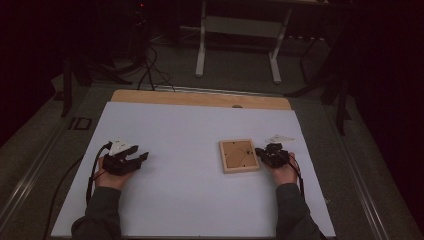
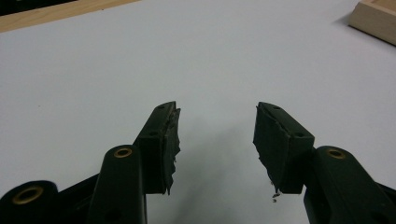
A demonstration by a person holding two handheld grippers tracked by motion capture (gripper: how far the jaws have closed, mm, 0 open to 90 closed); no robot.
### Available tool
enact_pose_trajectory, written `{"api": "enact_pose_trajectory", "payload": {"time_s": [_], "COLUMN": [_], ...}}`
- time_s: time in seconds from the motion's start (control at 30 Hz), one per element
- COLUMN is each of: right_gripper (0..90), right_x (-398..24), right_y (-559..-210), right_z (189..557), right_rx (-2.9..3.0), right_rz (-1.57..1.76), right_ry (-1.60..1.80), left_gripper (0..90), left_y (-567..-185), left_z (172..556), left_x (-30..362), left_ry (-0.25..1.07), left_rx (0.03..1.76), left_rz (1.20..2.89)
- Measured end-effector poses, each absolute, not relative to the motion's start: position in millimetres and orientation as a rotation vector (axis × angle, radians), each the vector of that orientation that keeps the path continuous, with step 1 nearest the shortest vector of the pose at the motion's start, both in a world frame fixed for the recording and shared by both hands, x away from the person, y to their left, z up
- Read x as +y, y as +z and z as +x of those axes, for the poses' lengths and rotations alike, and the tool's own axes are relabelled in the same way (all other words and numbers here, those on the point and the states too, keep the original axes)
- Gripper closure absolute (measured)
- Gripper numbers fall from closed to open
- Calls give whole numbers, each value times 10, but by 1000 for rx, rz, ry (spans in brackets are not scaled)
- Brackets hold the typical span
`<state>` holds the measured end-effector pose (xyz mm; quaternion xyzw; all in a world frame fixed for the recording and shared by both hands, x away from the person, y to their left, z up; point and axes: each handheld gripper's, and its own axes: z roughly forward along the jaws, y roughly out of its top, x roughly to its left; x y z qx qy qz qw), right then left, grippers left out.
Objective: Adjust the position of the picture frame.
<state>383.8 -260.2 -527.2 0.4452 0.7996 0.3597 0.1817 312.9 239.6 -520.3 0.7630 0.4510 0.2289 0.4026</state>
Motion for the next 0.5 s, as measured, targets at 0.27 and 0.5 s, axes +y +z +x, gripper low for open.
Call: {"api": "enact_pose_trajectory", "payload": {"time_s": [0.27,0.5], "right_gripper": [898,898], "right_x": [-2570,-2533], "right_y": [-5278,-5279], "right_z": [3817,3777], "right_rx": [2265,2282], "right_rz": [1246,1229], "right_ry": [1026,1027], "left_gripper": [498,499], "left_y": [-5202,-5201], "left_z": [3129,3130], "left_x": [2397,2396], "left_ry": [579,578], "left_rx": [1139,1139], "left_rz": [1930,1931]}}
